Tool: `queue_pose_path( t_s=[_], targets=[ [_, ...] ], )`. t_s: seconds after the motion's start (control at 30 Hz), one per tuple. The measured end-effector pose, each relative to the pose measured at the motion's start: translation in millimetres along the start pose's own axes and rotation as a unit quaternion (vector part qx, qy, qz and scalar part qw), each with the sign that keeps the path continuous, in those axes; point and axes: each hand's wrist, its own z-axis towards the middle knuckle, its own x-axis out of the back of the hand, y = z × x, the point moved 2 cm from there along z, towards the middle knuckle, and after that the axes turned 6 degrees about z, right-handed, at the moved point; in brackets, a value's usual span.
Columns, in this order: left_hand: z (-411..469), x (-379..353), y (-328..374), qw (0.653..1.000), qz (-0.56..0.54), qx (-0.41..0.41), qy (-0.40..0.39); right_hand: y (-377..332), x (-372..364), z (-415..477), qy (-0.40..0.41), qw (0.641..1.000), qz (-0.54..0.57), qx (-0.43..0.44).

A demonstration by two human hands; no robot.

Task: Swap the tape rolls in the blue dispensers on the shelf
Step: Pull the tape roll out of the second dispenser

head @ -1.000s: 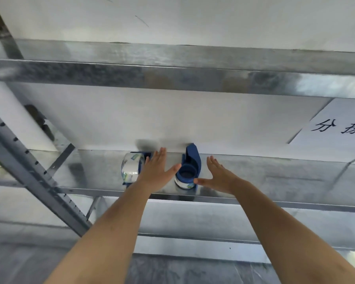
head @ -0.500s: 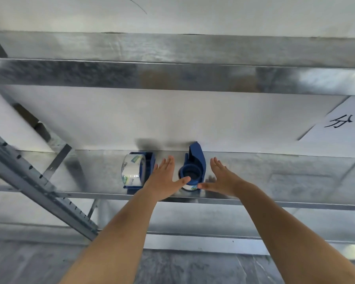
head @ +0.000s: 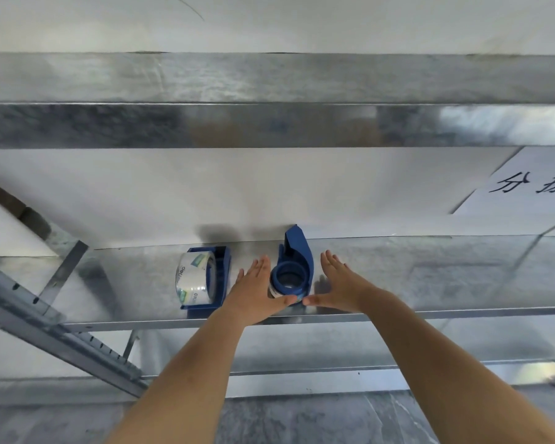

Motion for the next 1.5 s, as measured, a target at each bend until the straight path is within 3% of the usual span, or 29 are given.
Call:
queue_pose_path(
  t_s=[1.5],
  targets=[
    [30,-18,-16,0.999,-0.026,-0.025,-0.016,18,-5,22,0.039,0.997,-0.073,0.011]
  ],
)
